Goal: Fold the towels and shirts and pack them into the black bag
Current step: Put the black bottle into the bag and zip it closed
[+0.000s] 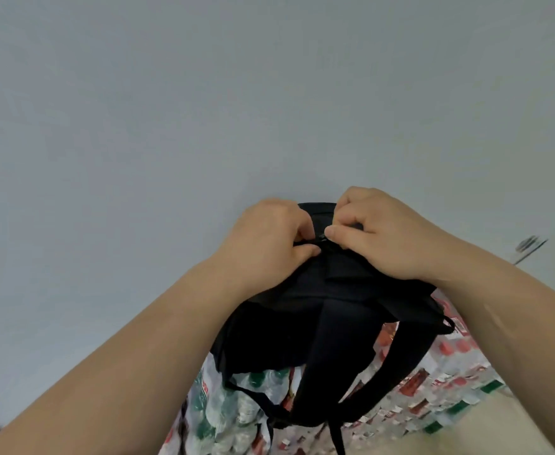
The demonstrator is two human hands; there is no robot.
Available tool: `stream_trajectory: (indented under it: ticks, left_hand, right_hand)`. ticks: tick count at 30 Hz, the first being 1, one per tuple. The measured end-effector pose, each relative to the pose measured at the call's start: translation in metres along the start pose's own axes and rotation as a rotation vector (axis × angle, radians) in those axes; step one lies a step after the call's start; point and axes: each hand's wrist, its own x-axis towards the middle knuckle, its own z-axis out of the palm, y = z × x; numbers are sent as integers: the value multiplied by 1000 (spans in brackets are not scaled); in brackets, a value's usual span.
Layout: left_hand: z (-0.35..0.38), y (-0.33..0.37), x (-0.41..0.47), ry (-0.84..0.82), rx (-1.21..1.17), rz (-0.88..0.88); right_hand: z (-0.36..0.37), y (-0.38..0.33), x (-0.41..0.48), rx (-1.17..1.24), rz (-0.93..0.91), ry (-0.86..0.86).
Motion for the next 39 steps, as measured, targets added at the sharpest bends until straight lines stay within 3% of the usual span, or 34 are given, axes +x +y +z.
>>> stream_trajectory:
  ticks: [6,12,16,23,27,32,36,39]
  left_hand:
    - [-2,-9,-20,-4,108,40]
    - [-22,-8,-28,-191,201,-207]
    - [-25,49,14,-73,-25,-330]
    - [37,105,70,-522,408,-294]
    - [40,112,60,-528,570,-333]
    - [28,108,49,-543,721,-512]
    - [38,132,74,-519,626,-636]
    - [65,157,107,-465,549,-577]
  right_hand:
    - [-2,40,-14,17,35,22]
    - [6,82,-24,117,25,48]
    - [4,96,-26,200,-55,101]
    - [7,133,-24,323,-173,-72]
    - [10,166,-18,360,-174,-93]
    - [27,217,-10,433,-136,-142]
    - [40,239,-8,612,-86,-223]
    - [37,239,-6,729,-94,-250]
